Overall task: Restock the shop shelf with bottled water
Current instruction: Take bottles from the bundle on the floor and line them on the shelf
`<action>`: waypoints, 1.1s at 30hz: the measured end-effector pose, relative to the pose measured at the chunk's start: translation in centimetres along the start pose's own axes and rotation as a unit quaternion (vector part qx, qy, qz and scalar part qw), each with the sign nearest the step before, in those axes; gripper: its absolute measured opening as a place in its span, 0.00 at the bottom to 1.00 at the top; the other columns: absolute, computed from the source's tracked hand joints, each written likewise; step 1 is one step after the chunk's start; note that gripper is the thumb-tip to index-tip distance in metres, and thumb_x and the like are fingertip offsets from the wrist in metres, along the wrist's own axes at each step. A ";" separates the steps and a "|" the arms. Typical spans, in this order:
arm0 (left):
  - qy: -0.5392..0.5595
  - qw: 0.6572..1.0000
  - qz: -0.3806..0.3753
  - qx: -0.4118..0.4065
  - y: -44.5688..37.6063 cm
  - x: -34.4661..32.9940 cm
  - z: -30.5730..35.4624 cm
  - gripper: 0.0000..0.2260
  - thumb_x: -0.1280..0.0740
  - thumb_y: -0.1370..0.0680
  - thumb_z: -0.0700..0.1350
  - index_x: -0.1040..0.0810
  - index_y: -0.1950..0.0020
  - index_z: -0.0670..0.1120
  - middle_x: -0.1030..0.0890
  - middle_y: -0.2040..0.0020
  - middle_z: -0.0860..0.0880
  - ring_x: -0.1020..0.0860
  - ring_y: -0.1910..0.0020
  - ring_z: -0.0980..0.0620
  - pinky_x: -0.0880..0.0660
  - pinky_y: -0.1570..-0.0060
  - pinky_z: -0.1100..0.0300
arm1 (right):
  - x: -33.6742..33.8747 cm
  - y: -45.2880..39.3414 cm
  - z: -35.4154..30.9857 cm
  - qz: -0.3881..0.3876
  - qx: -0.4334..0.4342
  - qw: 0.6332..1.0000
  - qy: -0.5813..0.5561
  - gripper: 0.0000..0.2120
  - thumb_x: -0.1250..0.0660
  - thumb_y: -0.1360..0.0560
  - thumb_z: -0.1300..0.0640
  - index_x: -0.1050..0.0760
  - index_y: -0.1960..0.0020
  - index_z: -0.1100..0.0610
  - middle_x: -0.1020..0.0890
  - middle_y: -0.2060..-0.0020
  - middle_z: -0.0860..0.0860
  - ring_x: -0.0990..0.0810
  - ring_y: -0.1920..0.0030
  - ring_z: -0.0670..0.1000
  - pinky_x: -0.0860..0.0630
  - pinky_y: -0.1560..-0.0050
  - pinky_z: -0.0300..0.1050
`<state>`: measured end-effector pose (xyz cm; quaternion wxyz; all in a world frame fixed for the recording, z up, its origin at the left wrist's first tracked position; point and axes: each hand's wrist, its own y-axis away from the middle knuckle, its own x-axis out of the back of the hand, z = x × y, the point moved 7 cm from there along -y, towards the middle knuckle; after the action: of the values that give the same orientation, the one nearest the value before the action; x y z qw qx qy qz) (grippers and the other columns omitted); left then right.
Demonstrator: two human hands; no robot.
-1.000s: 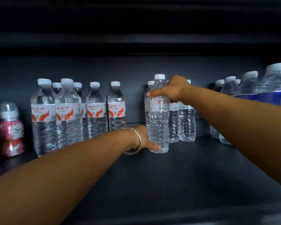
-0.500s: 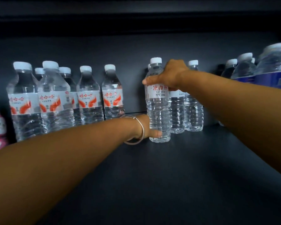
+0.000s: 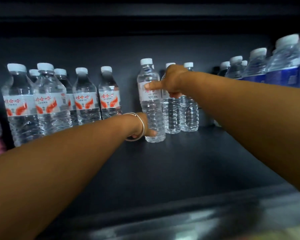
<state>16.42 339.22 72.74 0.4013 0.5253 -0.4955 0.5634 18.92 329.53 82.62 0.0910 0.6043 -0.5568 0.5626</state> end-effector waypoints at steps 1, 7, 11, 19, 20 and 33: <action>-0.018 1.000 -0.003 0.011 0.5 0.3 0.1 0.24 0.38 0.22 0.55 0.27 0.36 0.37 0.21 0.43 0.40 0.22 0.49 0.43 0.29 0.42 0.56 | 0.0 0.7 0.2 -0.012 0.004 1.000 0.025 0.26 0.33 0.30 0.37 0.32 0.60 0.61 0.25 0.70 0.53 0.23 0.69 0.51 0.26 0.68 0.41; -0.018 0.999 0.026 0.007 3.7 2.6 2.9 0.25 0.33 0.24 0.50 0.32 0.30 0.43 0.27 0.33 0.44 0.28 0.36 0.44 0.34 0.33 0.52 | 1.1 7.3 1.9 -0.071 0.078 0.975 0.198 0.22 0.38 0.23 0.45 0.27 0.36 0.59 0.22 0.41 0.57 0.27 0.39 0.57 0.30 0.45 0.44; -0.009 0.999 0.040 0.007 6.6 2.9 6.2 0.21 0.32 0.25 0.49 0.27 0.36 0.39 0.24 0.38 0.43 0.26 0.38 0.42 0.30 0.39 0.55 | 2.3 11.4 4.2 -0.105 0.077 0.966 0.225 0.25 0.38 0.23 0.45 0.30 0.32 0.59 0.27 0.34 0.57 0.29 0.35 0.58 0.32 0.40 0.44; 0.056 0.990 0.085 -0.093 15.5 3.7 20.2 0.16 0.31 0.26 0.47 0.22 0.42 0.41 0.20 0.47 0.43 0.23 0.48 0.46 0.26 0.49 0.57 | 7.8 22.7 9.9 -0.116 0.086 0.946 0.290 0.17 0.38 0.23 0.52 0.27 0.36 0.57 0.23 0.40 0.57 0.25 0.39 0.59 0.27 0.41 0.50; 0.061 0.988 0.080 -0.113 16.5 3.6 22.4 0.15 0.30 0.27 0.46 0.22 0.43 0.40 0.20 0.50 0.44 0.23 0.52 0.47 0.28 0.53 0.59 | 8.5 24.1 10.9 -0.113 0.083 0.944 0.299 0.17 0.38 0.23 0.53 0.26 0.37 0.57 0.23 0.41 0.57 0.25 0.40 0.59 0.26 0.42 0.49; 0.089 0.971 -0.075 -0.208 22.5 -16.7 40.4 0.13 0.31 0.26 0.43 0.23 0.47 0.36 0.26 0.55 0.40 0.27 0.55 0.46 0.29 0.54 0.55 | 1.7 43.6 34.8 -0.304 -0.065 0.912 0.269 0.20 0.34 0.24 0.52 0.25 0.38 0.64 0.23 0.40 0.61 0.25 0.39 0.60 0.29 0.42 0.45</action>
<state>4.52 296.52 51.41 0.5854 0.4136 -0.5236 0.4606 4.86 287.12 49.23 0.4432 0.5626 -0.3365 0.6114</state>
